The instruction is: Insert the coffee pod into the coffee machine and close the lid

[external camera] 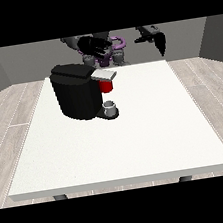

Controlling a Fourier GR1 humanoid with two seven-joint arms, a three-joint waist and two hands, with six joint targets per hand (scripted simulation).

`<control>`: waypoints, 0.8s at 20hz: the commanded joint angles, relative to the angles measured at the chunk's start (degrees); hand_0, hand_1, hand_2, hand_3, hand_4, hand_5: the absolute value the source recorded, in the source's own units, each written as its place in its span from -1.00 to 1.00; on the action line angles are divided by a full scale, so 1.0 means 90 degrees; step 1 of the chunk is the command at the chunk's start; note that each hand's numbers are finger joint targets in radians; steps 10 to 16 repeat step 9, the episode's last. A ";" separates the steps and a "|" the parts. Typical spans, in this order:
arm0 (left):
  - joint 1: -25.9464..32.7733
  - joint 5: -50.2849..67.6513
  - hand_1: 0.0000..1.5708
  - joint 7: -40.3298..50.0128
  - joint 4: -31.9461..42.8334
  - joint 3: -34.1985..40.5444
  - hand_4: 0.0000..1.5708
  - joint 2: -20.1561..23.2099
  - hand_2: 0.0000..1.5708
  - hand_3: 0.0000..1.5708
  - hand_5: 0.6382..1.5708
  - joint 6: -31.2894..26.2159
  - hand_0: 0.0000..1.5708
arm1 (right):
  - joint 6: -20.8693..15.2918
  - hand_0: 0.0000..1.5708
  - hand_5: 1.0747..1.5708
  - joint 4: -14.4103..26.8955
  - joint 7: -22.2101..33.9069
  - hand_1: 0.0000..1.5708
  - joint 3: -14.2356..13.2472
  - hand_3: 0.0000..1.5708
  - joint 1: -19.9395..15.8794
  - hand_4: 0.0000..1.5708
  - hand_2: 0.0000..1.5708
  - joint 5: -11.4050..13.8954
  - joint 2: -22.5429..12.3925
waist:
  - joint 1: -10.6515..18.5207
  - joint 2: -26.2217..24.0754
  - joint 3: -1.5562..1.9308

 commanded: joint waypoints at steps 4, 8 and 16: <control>0.0081 -0.0038 -1.00 -0.0075 -0.0053 0.0019 -0.79 -0.0033 -1.00 -1.00 1.00 0.0201 -1.00 | 0.0198 -1.00 1.00 -0.0544 -0.0683 -1.00 0.0511 -1.00 0.1020 -0.65 -1.00 -0.0519 0.0306 | -0.0310 -0.0516 0.0002; 0.0694 -0.0083 -1.00 -0.0502 0.0233 -0.0046 -0.76 -0.0217 -1.00 -1.00 1.00 0.0156 -1.00 | 0.0021 -1.00 1.00 -0.0955 -0.0771 -1.00 0.0988 -1.00 0.2347 -0.68 -1.00 -0.1202 0.0311 | -0.0714 -0.0977 0.0000; 0.0553 0.0123 -1.00 -0.0160 0.0069 0.0066 -0.76 -0.0180 -1.00 -1.00 1.00 0.0148 -1.00 | 0.0006 -1.00 1.00 -0.0940 -0.0878 -1.00 0.0827 -1.00 0.2488 -0.80 -1.00 -0.1223 0.0311 | -0.0712 -0.1022 0.0002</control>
